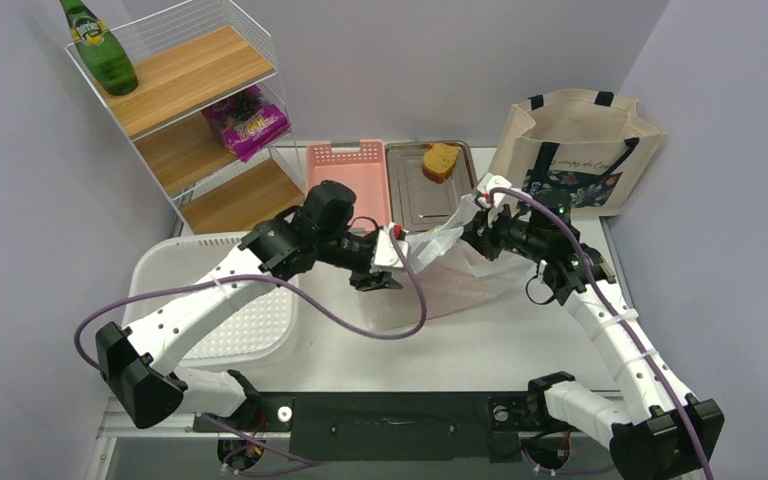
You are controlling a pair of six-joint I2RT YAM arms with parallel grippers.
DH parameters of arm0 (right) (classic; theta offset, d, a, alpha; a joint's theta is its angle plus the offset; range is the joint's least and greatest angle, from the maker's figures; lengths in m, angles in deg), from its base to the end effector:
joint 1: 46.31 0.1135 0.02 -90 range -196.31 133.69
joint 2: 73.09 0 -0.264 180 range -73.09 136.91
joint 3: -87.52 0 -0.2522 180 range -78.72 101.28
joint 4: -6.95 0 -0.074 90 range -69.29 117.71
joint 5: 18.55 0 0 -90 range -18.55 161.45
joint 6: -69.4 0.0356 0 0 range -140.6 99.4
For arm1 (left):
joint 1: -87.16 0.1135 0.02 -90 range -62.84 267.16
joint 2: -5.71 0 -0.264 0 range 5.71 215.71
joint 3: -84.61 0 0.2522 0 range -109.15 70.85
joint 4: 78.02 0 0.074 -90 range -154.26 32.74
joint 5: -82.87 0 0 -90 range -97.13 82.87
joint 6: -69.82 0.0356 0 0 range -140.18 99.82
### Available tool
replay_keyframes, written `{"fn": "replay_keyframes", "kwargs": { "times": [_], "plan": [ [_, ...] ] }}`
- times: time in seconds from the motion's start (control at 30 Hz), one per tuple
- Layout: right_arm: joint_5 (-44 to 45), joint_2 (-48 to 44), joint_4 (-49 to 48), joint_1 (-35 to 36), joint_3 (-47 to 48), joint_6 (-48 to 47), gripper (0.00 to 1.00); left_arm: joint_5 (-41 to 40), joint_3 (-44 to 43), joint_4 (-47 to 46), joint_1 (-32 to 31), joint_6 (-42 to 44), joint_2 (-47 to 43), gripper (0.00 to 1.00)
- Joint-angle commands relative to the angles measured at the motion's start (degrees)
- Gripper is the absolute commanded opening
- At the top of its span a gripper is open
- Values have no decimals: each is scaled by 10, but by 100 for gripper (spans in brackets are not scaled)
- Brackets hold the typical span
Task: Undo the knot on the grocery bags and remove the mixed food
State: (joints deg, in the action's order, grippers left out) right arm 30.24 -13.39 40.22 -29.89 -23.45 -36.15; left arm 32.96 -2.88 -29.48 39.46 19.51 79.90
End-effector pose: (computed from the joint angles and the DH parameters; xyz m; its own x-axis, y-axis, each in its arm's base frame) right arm 0.2119 0.0869 0.3414 -0.1631 -0.2583 -0.9522 -0.8657 0.5005 0.0125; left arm 0.1689 -0.2197 0.3671 0.2886 0.4088 -0.8658 0.9558 -0.1757 0.2357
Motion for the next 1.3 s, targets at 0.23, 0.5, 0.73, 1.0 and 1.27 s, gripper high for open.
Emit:
{"fn": "replay_keyframes", "kwargs": {
  "times": [0.23, 0.5, 0.73, 1.0, 1.27],
  "plan": [
    [9, -108, 128, 22, -31, -134, 0, 66, -165, 193, 147, 156, 39, 52],
    [64, -128, 153, 105, -48, -149, 0, 80, -225, 137, 147, 114, 119, 59],
    [74, -133, 188, 113, -40, -170, 0, 69, -183, 249, 93, 253, 145, 23],
    [102, -111, 239, 110, 26, -114, 62, 61, 61, -4, 124, 265, -9, 0],
    [185, 19, 229, 17, 101, -163, 76, 19, 113, 37, 70, 376, -43, 0]
  ]
}}
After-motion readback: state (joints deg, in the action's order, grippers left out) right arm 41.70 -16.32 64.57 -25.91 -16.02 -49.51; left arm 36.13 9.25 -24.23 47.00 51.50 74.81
